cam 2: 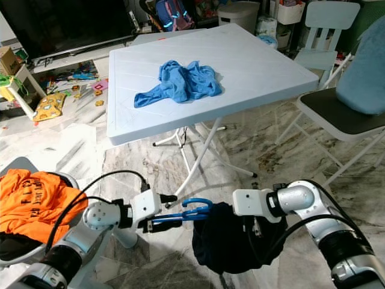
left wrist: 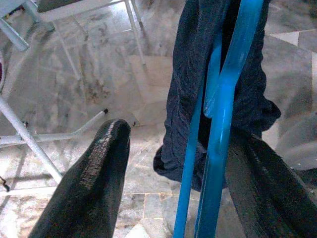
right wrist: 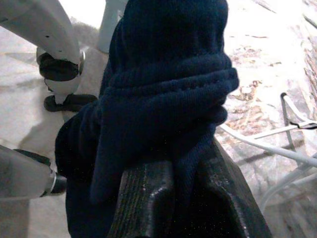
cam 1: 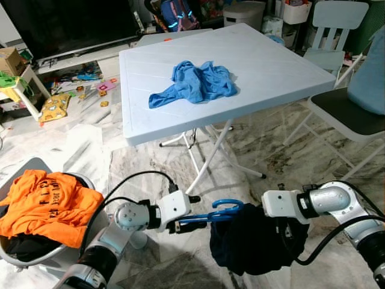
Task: Hang hanger
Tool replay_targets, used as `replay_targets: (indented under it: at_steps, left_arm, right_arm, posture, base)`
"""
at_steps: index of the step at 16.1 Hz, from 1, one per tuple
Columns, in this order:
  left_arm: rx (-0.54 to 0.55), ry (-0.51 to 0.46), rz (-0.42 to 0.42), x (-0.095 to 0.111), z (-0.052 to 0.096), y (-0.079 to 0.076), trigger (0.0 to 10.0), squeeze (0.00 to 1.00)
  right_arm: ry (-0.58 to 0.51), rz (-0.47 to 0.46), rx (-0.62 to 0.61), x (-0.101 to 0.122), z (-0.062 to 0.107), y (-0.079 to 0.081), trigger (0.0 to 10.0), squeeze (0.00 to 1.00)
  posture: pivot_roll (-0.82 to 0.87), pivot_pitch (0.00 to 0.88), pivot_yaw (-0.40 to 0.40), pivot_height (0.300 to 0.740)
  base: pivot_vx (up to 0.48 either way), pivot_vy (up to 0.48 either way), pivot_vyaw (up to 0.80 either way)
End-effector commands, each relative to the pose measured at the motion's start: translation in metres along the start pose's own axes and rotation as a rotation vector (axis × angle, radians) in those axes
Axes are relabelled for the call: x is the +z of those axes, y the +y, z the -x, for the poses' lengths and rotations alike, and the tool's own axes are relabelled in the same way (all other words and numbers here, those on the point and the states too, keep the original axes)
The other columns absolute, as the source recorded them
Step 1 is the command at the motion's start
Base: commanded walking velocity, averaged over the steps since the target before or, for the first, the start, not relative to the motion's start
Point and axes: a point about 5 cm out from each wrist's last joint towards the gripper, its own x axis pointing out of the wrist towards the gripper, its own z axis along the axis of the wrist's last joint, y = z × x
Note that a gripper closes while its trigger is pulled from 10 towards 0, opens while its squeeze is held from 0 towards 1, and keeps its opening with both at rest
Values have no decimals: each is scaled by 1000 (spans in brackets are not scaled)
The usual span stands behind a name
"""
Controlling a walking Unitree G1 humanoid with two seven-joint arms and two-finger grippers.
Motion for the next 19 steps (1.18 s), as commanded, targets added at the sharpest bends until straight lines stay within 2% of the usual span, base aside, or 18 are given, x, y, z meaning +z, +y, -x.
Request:
replay_targets:
  at_steps: [1,2,3,4,5,10,13,19]
  left_arm:
    - [1,23,-1,-4,5,2,10000,0]
    - [-31,24,4,-5,4,0,9843,0]
    - [-44,24,9,-5,2,-2,4549,0]
    - [-67,32,11,-6,0,-4,706,0]
    - [-89,45,1,-8,-1,-7,0,0]
    - [-94,34,6,-5,-5,-3,0,0]
    - [-135,56,17,-9,-3,-6,0,0]
    - [-125,64,42,-9,-3,-3,0,0]
  right_arm:
    - [-37,39,-1,10,4,-6,10000,0]
    - [-39,43,8,11,4,-5,10000,0]
    - [-38,45,13,11,4,-5,10000,0]
    - [-38,46,15,11,4,-5,10000,0]
    - [-37,47,14,12,4,-6,10000,0]
    - [-27,48,14,11,1,-4,10000,0]
    - [-35,50,-3,12,-1,-6,10000,0]
    - [-49,53,-31,16,-4,-11,10000,0]
  posture:
    - [-148,0,121,740]
    - [-149,0,118,740]
    - [-150,0,119,740]
    - [-151,0,120,740]
    - [-153,0,121,740]
    - [-156,0,127,740]
    - [-155,0,128,740]
    - [-151,0,120,740]
  base:
    - [0,0,0]
    - [0,0,0]
    - [0,0,0]
    - [0,0,0]
    - [0,0,0]
    - [0,0,0]
    - [0,0,0]
    - [0,0,0]
